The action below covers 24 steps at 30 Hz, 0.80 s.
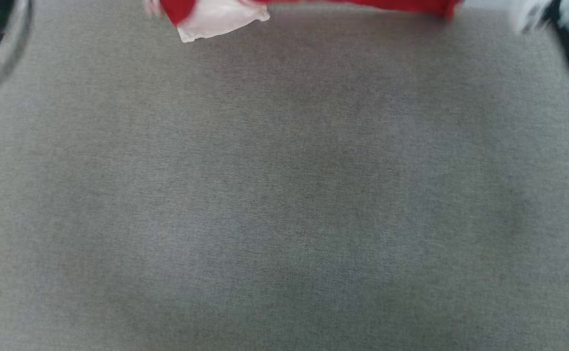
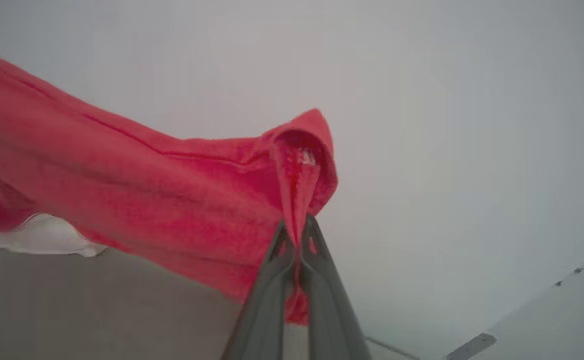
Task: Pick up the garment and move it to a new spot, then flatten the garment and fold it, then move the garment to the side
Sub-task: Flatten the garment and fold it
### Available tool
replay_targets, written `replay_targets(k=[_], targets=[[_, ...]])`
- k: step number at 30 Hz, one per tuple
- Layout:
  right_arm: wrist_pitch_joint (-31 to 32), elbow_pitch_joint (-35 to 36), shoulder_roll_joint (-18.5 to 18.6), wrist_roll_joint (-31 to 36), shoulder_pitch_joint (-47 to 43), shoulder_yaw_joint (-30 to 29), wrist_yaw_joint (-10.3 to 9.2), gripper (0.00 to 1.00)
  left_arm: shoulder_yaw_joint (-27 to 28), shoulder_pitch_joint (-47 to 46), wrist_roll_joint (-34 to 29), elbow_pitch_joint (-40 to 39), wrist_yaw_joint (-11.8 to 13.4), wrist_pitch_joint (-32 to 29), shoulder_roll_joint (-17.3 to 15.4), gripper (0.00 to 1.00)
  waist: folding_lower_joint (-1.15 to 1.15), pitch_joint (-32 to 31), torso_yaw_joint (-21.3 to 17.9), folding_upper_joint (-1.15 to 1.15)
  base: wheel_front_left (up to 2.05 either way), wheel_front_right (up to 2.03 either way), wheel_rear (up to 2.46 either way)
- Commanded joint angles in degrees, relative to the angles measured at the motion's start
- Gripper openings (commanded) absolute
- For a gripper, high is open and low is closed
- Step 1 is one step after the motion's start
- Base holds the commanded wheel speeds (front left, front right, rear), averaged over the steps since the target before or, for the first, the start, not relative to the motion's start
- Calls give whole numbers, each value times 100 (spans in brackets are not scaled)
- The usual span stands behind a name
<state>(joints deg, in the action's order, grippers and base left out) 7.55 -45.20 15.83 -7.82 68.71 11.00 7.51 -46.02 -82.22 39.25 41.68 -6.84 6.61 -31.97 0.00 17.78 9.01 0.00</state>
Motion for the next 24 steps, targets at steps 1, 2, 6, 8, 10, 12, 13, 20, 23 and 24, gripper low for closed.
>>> replay_targets(k=[1, 2, 6, 8, 10, 12, 13, 20, 23, 24], targets=[[88, -27, 48, -118, -178, 38, -3, 0, -26, 149, 116, -23, -18, -76, -82, 0, 0, -19, 17, 0, 0, 0, 0], [142, 9, 68, -252, -328, 86, -3, 0, -87, 292, 203, -58, -37, -154, -114, 0, 0, -31, 33, 0, 0, 0, 0], [528, 254, 225, -682, -1049, 353, -4, 0, -319, 1016, 583, -301, -54, -455, -307, 0, 0, -89, 83, 0, 0, 0, 0], [761, 451, 271, -982, -1441, 444, -3, 0, -415, 1392, 841, -492, -55, -661, -391, 0, 0, -123, 104, 0, 0, 0, 0], [1023, 695, 350, -1272, -1858, 540, -4, 0, -539, 1772, 1024, -734, -55, -872, -506, 0, 0, -167, 117, 0, 0, 0, 0], [1267, 1035, 476, -1476, -2233, 668, -3, 0, -560, 2166, 1320, -919, -55, -1108, -657, 0, 0, -198, 112, 0, 0, 0, 0], [1417, 1197, 533, -1633, -2431, 672, -4, 0, -605, 2360, 1420, -1054, -55, -1241, -707, 0, 0, -210, 117, 0, 0, 0, 0], [2513, 2568, 884, -2261, -3809, 648, -3, 0, -664, 3709, 2285, -2171, 393, -1979, -1216, 0, 0, -295, 91, 0, 0, 0, 0], [3035, 3191, 988, -2482, -4383, 600, -3, 0, -719, 4266, 2538, -2768, 698, -2174, -1501, 0, 0, -297, 62, 0, 0, 0, 0], [3216, 3428, 1032, -2572, -4569, 624, -3, 0, -727, 4441, 2619, -2987, 811, -2201, -1597, 0, 0, -296, 52, 0, 0, 0, 0]])
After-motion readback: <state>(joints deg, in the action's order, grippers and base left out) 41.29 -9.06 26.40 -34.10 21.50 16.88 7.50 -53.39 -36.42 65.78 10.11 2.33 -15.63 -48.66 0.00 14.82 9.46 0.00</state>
